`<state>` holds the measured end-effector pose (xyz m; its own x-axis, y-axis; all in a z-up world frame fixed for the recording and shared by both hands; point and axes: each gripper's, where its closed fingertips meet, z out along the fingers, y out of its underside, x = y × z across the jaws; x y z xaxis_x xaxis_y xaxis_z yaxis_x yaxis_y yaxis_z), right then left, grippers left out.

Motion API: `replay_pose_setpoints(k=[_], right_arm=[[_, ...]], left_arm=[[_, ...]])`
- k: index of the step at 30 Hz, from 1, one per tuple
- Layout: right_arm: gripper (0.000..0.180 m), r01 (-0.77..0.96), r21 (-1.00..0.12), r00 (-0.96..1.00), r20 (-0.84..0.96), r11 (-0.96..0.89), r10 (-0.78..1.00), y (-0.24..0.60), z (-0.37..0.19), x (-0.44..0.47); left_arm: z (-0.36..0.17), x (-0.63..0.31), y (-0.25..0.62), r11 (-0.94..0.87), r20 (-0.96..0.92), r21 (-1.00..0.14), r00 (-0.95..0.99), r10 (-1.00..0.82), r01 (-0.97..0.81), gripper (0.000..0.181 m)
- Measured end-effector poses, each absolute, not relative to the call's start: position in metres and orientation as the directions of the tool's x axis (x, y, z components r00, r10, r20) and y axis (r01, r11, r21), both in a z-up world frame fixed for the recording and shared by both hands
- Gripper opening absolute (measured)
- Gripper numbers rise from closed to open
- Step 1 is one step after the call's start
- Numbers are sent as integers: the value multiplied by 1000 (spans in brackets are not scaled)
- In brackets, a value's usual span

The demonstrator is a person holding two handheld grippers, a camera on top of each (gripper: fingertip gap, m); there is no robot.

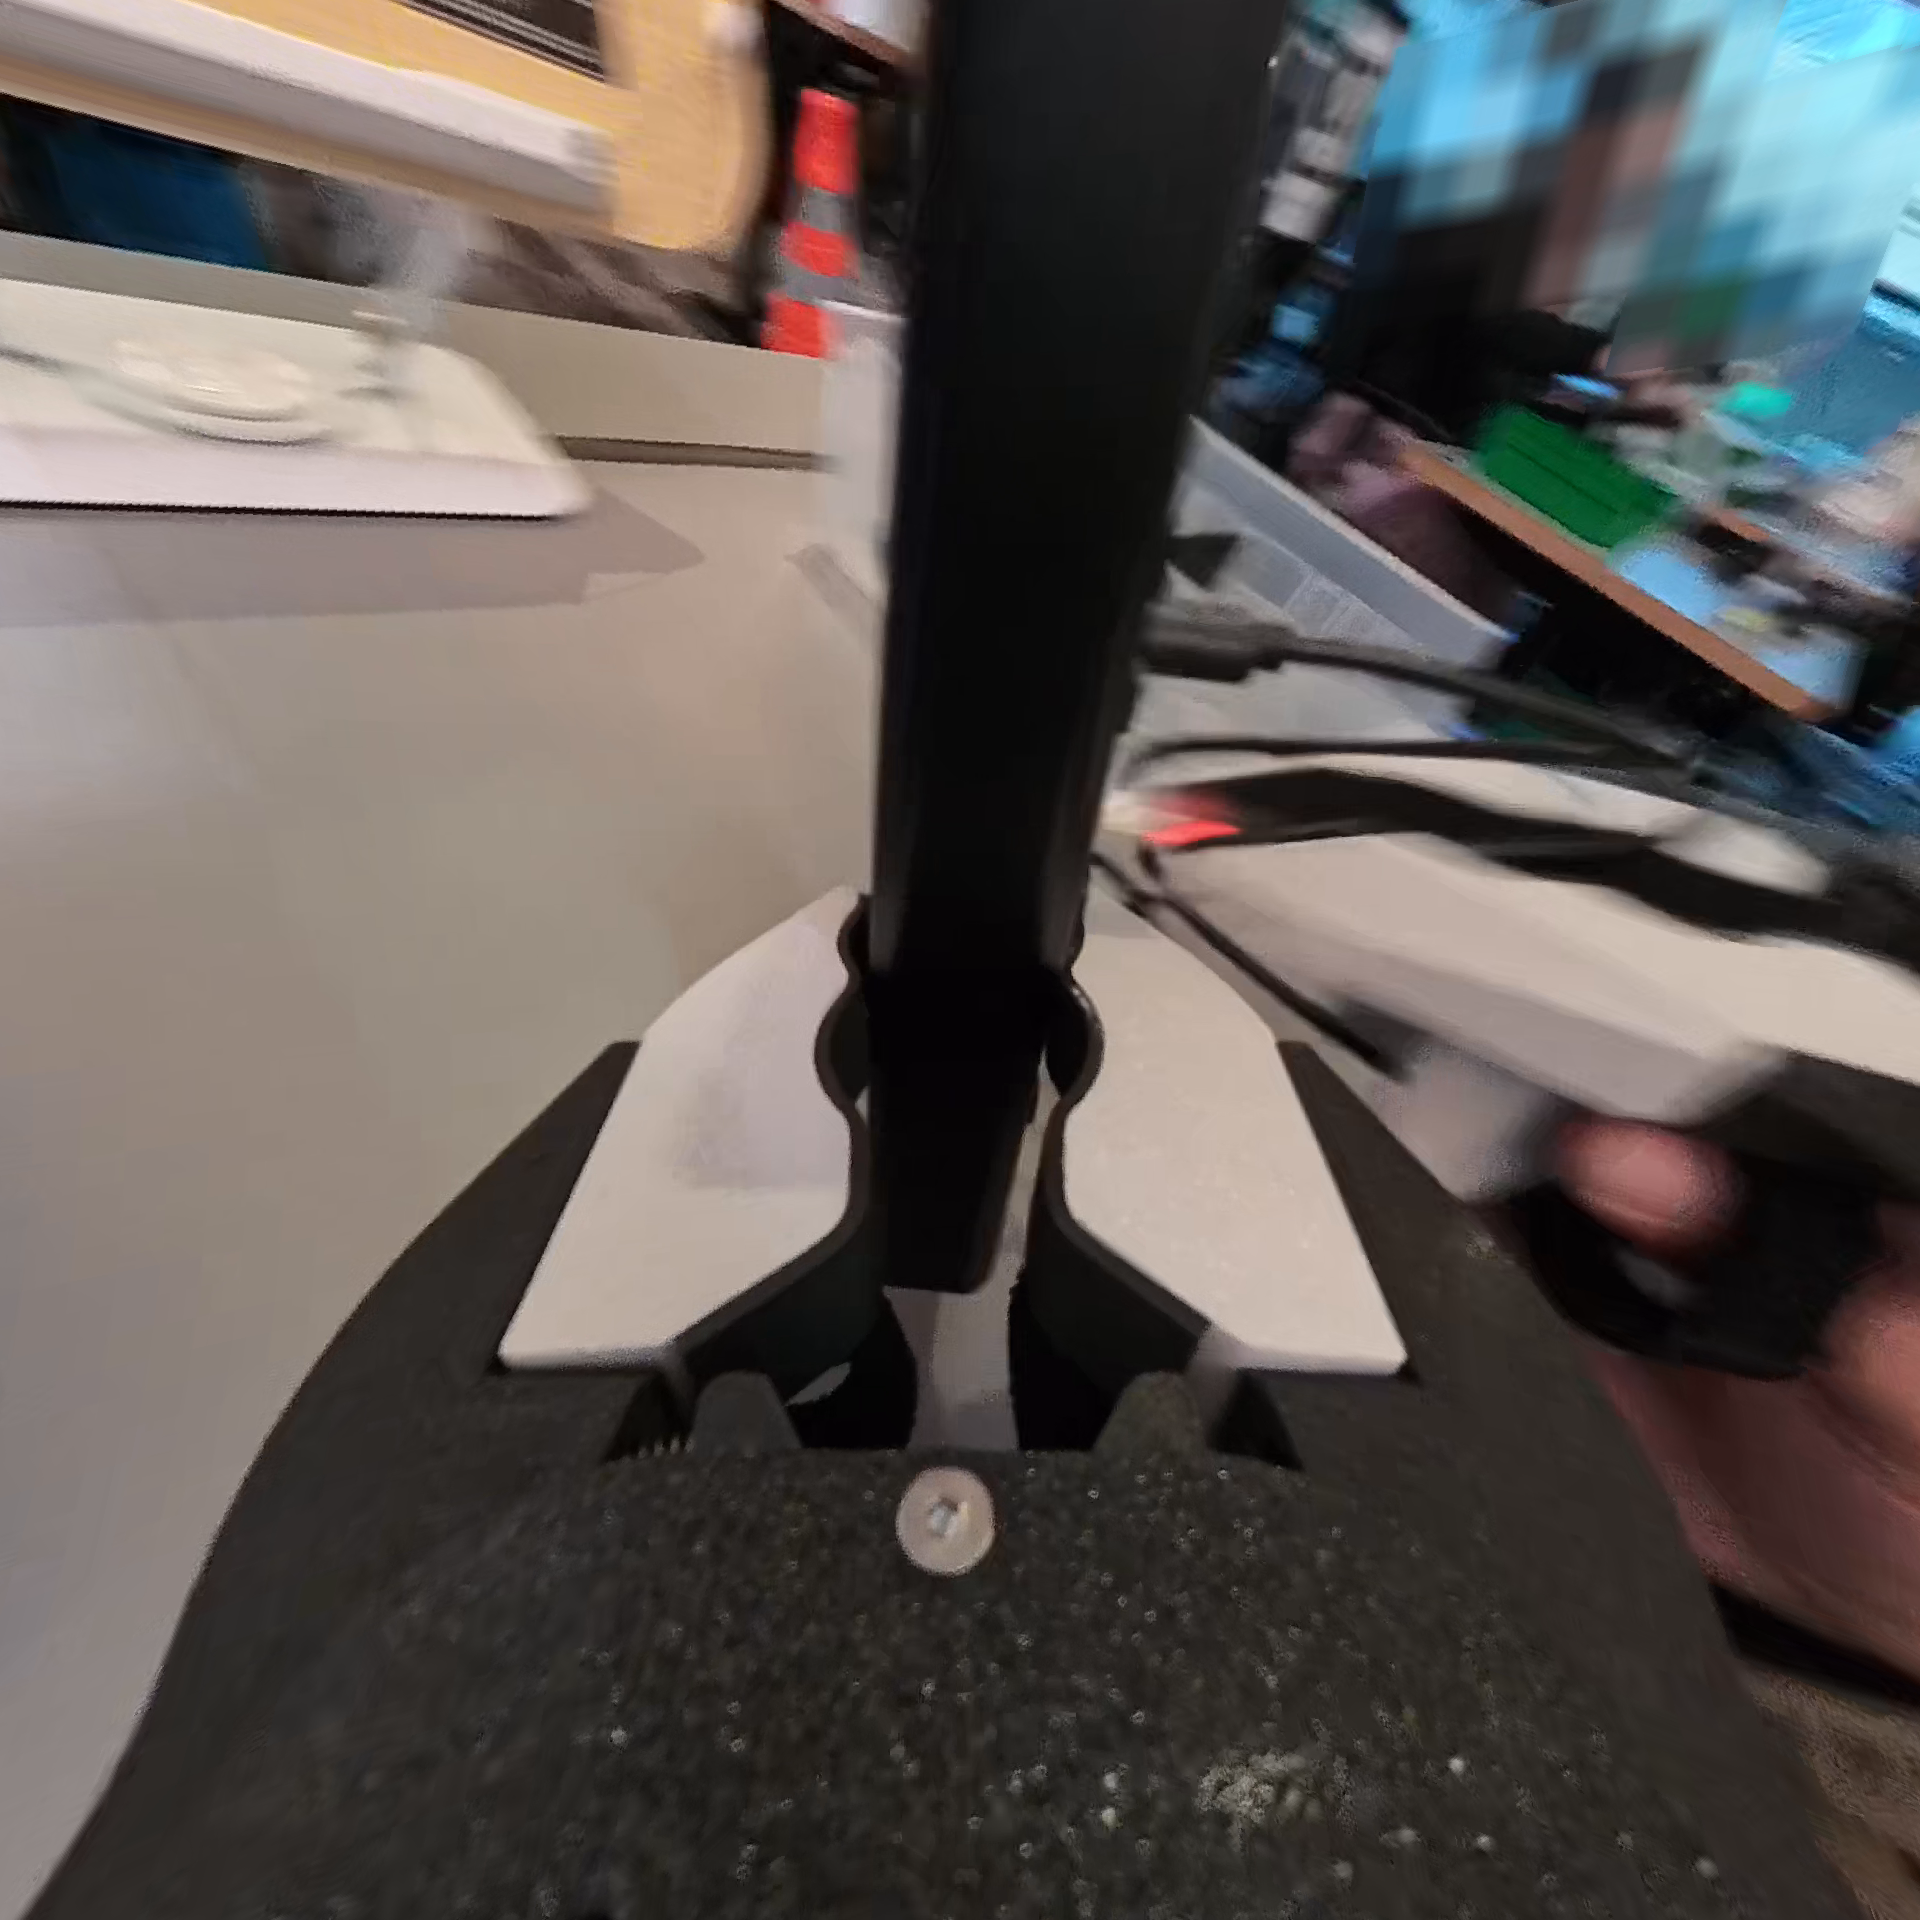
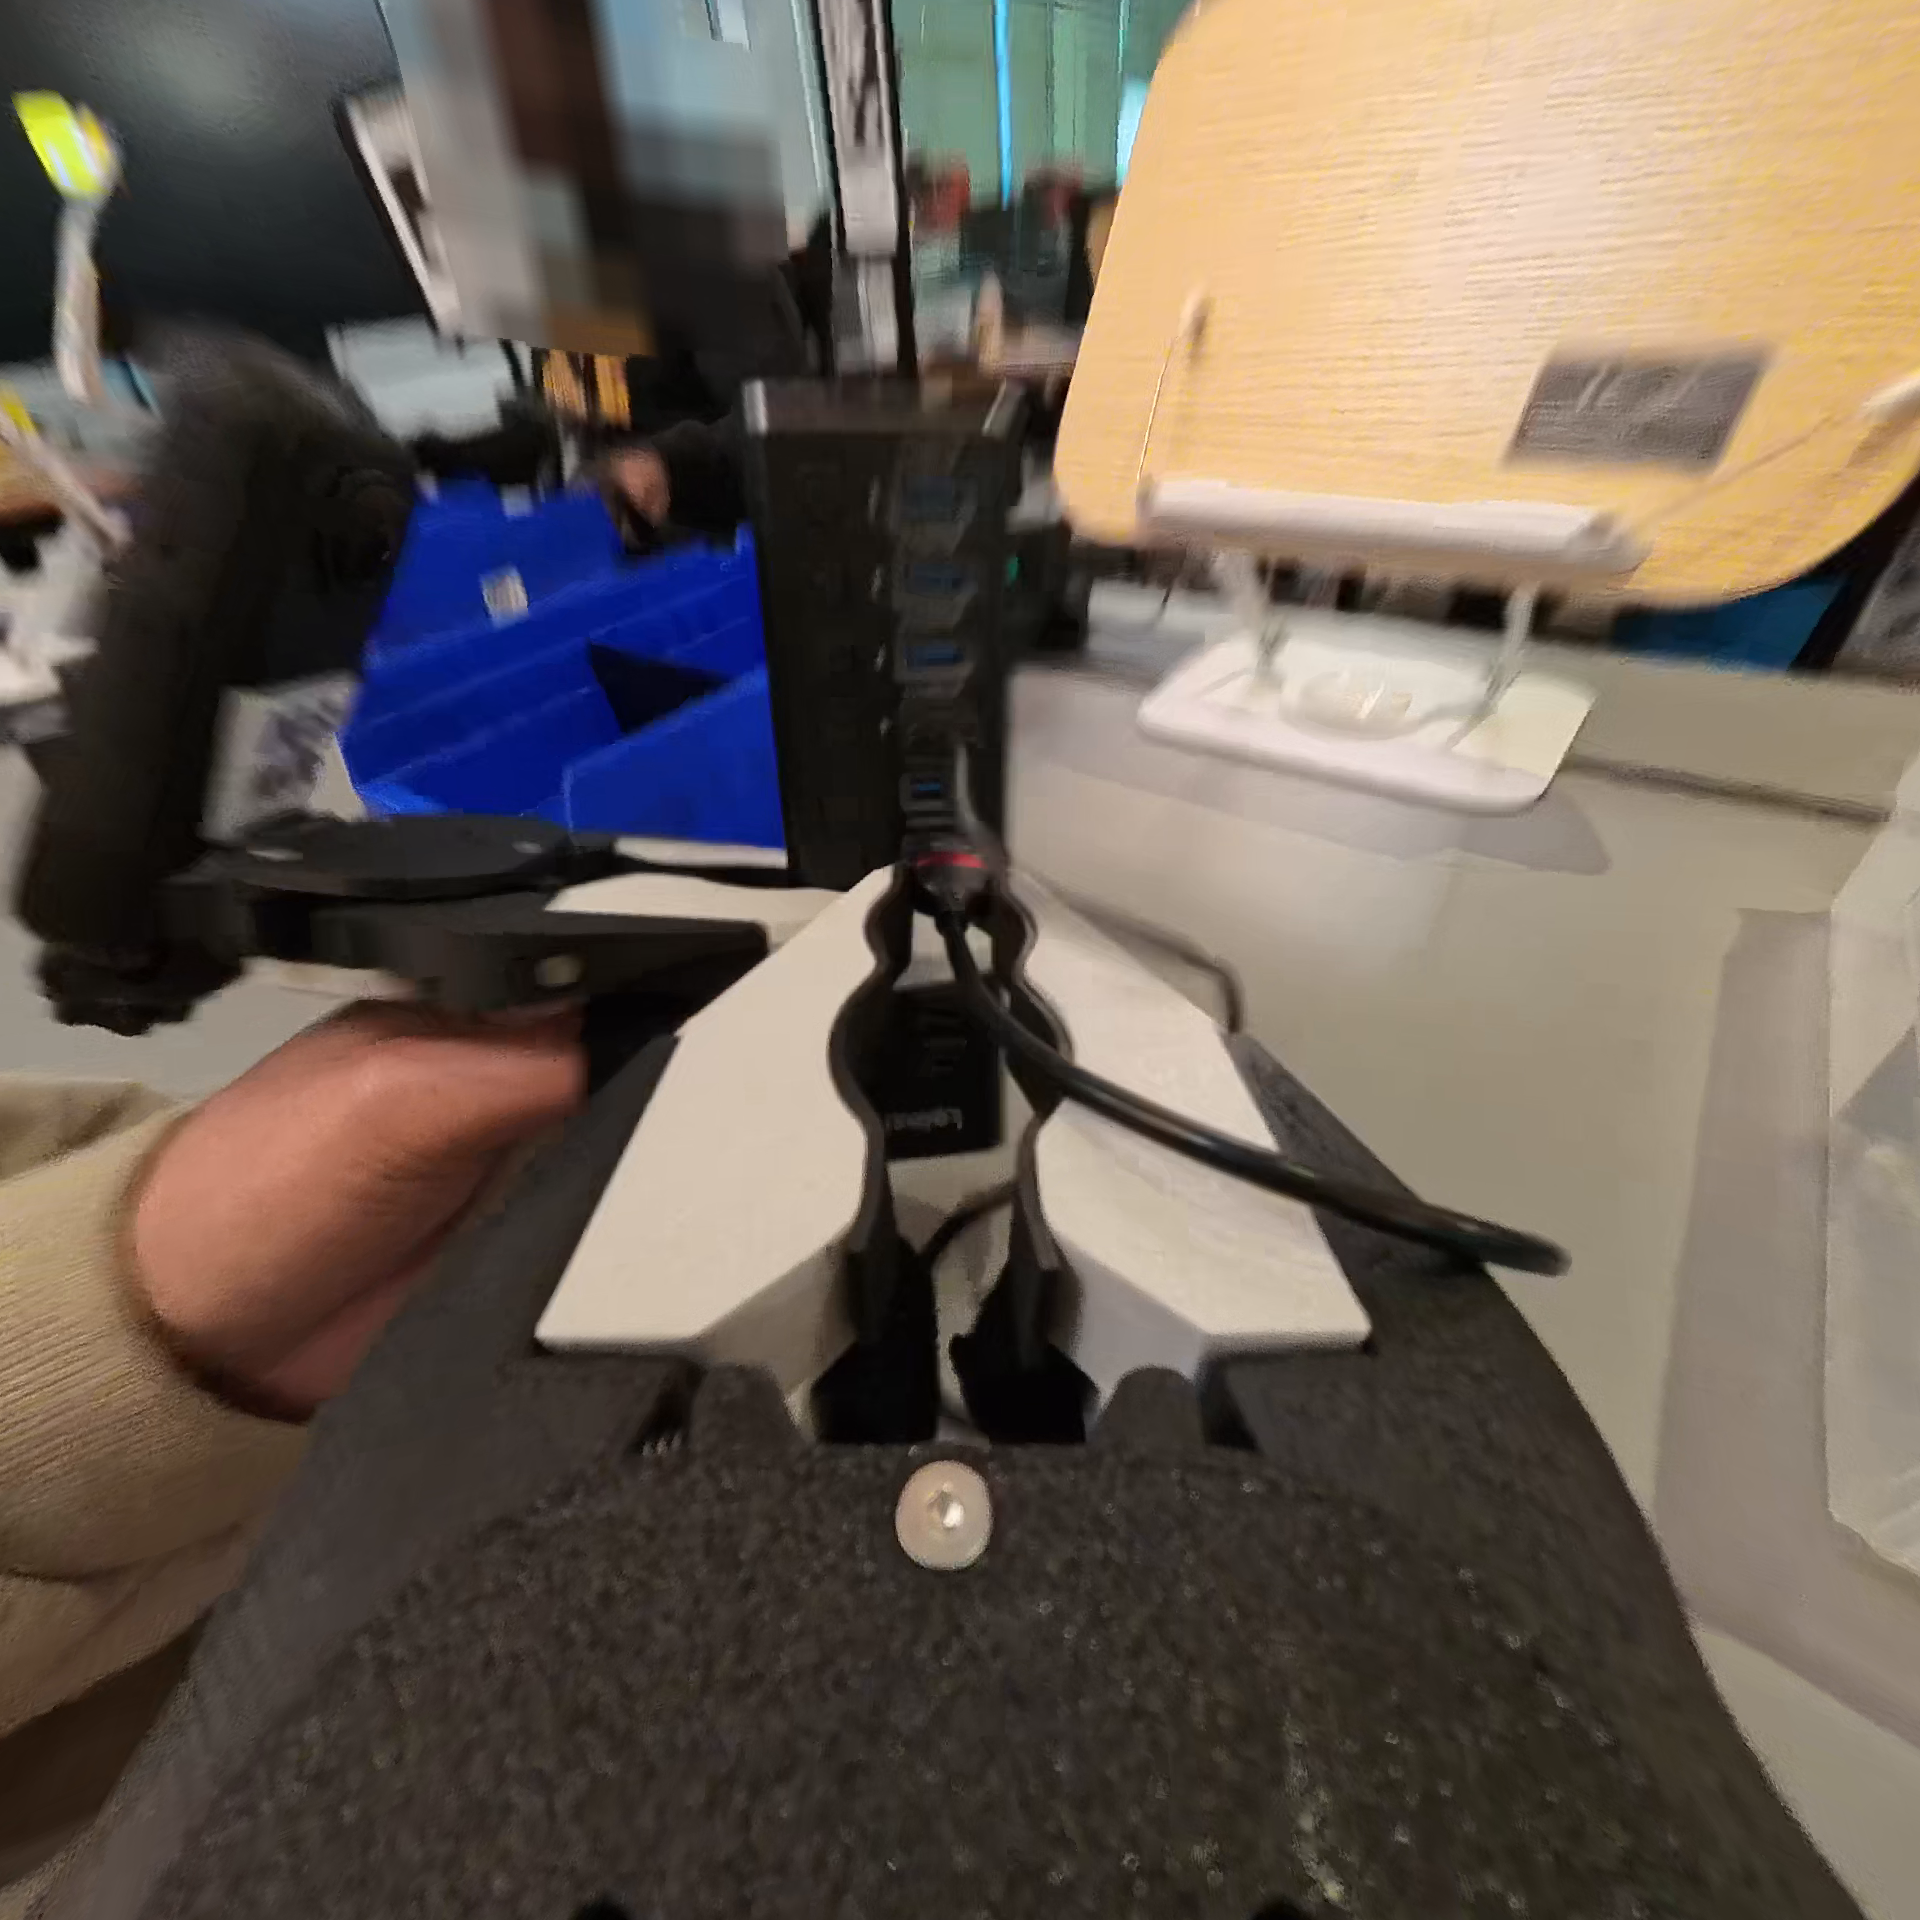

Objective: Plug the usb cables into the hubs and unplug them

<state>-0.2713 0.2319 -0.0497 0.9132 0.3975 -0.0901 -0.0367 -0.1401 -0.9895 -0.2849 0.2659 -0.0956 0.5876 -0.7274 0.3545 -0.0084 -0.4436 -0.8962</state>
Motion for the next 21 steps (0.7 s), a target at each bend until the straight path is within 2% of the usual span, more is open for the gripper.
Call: replay_pose_setpoints(k=[2, 3, 5, 7, 8, 10, 12, 15, 18, 21], right_arm=[[14, -10, -999, 932, -22, -37, 362, 216, -21, -251], [14, -17, -999, 926, -27, -29, 377, 210, -11, -247], [14, -53, -996, 897, -76, -65, 434, 207, -10, -245], [14, -74, -985, 820, -150, -158, 553, 209, -18, -255], [14, -110, -971, 785, -217, -214, 580, 211, -17, -255], [14, -71, -919, 682, -328, -387, 654, 207, -16, -261], [14, -89, -926, 668, -328, -366, 668, 208, 14, -246], [14, 1, -906, 623, -330, -423, 709, 203, 44, -227], [14, -87, -928, 669, -324, -362, 669, 221, 80, -181], [14, -243, -880, 760, -434, -408, 484, 261, 60, -110]], left_arm=[[-110, -335, 314, -574, 527, -803, 644, -554, 163, 29], [-100, -354, 326, -557, 547, -803, 634, -547, 213, 29], [-59, -350, 314, -361, 341, -926, 657, -672, 112, 29], [-36, -323, 288, -249, 221, -968, 617, -755, 41, 29], [-37, -314, 282, -262, 236, -964, 600, -765, 44, 29], [-54, -308, 277, -287, 260, -957, 575, -776, 46, 29], [-74, -304, 274, -308, 255, -951, 557, -790, -2, 29], [-81, -304, 278, -361, 306, -933, 535, -787, 2, 29], [-79, -307, 279, -365, 320, -931, 522, -790, 19, 29], [-79, -308, 278, -374, 332, -927, 518, -788, 25, 29]])
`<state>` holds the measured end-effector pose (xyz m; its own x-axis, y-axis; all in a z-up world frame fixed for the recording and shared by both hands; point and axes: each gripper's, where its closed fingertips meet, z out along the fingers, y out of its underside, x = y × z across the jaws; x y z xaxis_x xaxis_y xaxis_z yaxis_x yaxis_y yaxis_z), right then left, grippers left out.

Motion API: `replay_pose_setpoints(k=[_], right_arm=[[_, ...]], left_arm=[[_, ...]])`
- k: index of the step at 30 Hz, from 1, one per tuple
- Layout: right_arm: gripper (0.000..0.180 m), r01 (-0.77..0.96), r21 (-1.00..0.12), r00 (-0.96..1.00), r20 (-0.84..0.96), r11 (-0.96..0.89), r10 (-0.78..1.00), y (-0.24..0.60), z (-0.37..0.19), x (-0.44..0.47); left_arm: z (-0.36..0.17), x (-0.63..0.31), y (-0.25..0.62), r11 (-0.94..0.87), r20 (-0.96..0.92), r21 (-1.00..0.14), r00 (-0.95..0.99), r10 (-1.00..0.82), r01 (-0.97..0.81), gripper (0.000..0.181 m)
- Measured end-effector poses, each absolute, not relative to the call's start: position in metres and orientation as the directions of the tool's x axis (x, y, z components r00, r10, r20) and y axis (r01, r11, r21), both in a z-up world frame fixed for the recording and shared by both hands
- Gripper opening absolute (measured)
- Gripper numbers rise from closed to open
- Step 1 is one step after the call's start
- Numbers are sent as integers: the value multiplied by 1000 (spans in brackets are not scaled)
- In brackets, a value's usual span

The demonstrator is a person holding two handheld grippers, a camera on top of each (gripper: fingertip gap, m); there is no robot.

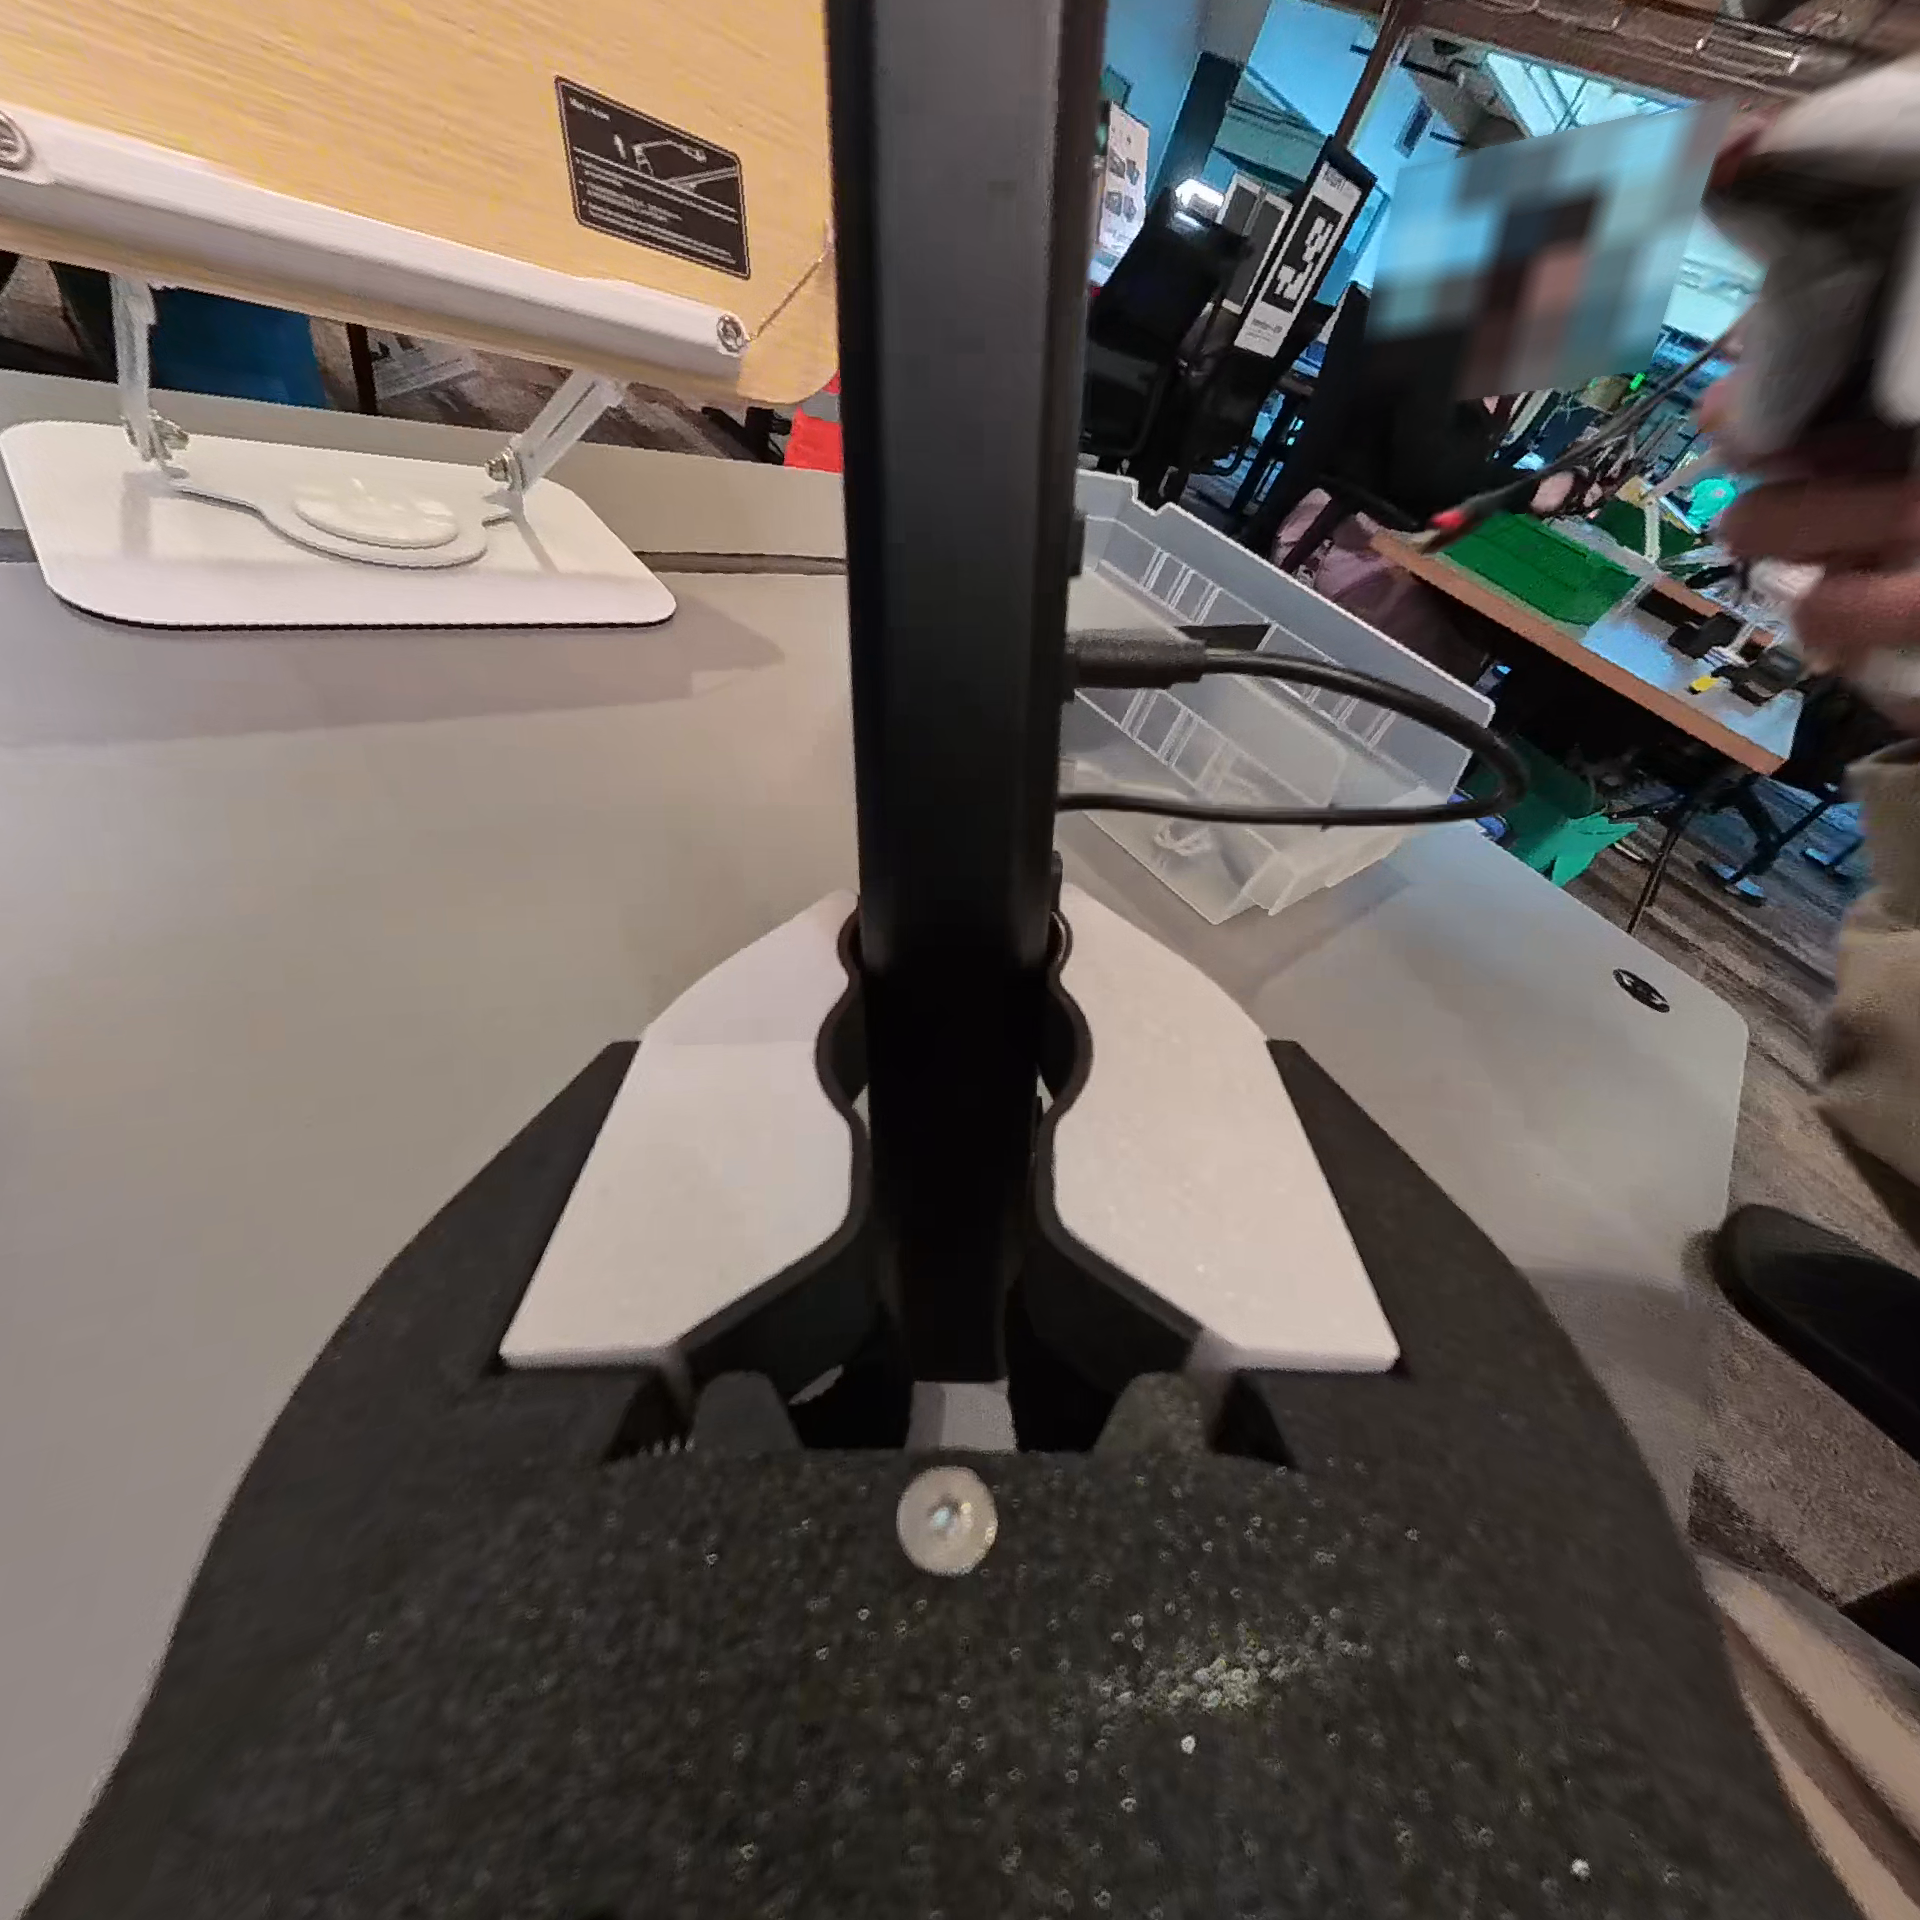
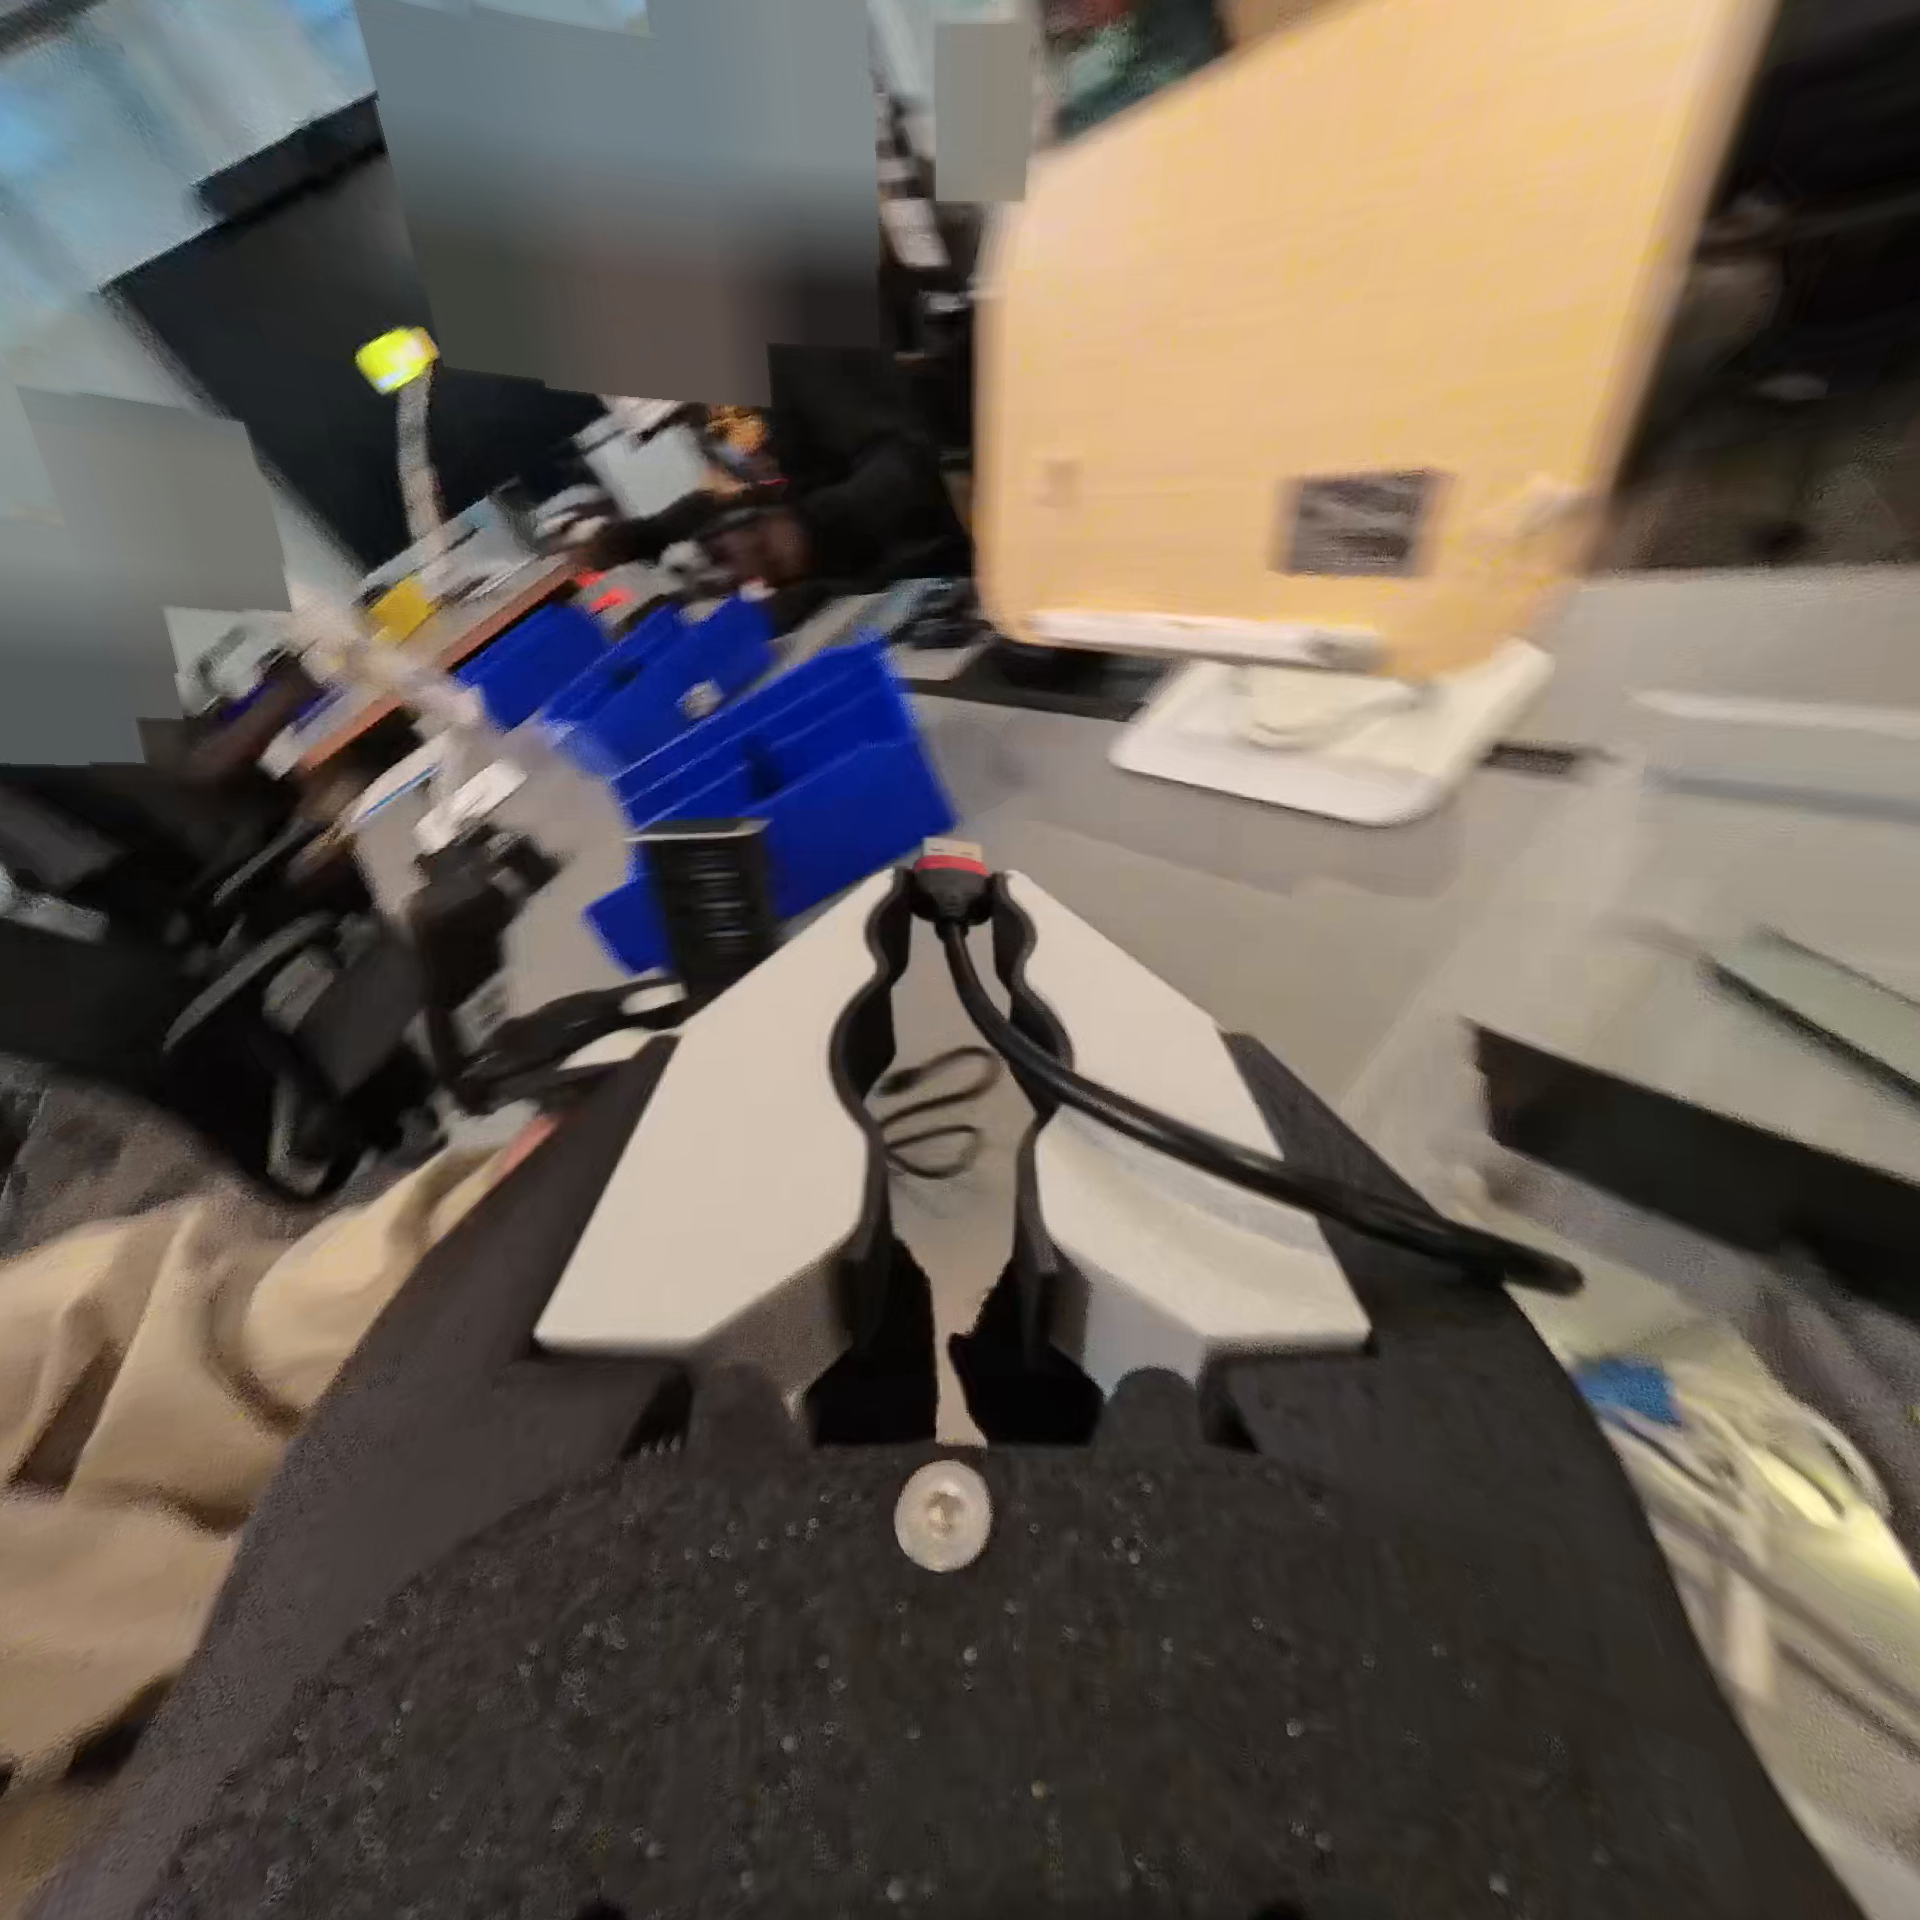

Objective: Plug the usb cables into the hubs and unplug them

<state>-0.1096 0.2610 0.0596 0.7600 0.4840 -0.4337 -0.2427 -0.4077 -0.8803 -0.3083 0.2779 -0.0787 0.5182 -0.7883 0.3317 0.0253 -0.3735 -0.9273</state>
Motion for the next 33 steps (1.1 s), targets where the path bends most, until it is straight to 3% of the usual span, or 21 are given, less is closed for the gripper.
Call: replay_pose_setpoints(k=[4, 6, 7, 10, 16, 20, 21, 24, 27, 29, 33], right_arm=[[14, -358, -696, 747, -613, -622, 257, 281, -32, -51], [21, -310, -600, 832, -547, -737, 95, 282, -90, -22], [38, -271, -538, 871, -490, -798, 34, 276, -116, -11], [56, -172, -432, 942, -334, -886, -20, 256, -147, 7], [56, -68, -487, 998, -33, -870, -60, 244, -119, 45], [57, -103, -554, 987, -162, -826, -15, 258, -111, 24], [58, -94, -575, 979, -200, -813, 28, 260, -104, 10], [57, -28, -745, 814, -405, -667, 417, 261, -38, -103], [56, -24, -893, 629, -363, -450, 687, 239, 16, -215], [56, 3, -920, 613, -308, -393, 727, 232, 11, -275], [47, 0, -948, 790, -194, -317, 581, 254, -11, -306]], left_arm=[[-80, -307, 277, -394, 356, -918, 505, -786, 34, 29], [-85, -304, 276, -411, 362, -912, 501, -786, 15, 28], [-88, -302, 275, -417, 364, -909, 502, -785, 8, 28], [-91, -296, 271, -427, 368, -904, 490, -790, -9, 28], [-85, -293, 267, -391, 339, -920, 482, -808, -8, 28], [-77, -293, 264, -381, 352, -924, 463, -813, 33, 28], [-74, -294, 264, -374, 353, -926, 461, -814, 48, 28], [-63, -299, 266, -320, 321, -943, 479, -817, 87, 28], [-54, -309, 272, -246, 268, -962, 554, -788, 116, 28], [-50, -317, 275, -208, 243, -970, 604, -759, 129, 28], [-37, -320, 270, -148, 225, -973, 591, -774, 176, 28]])
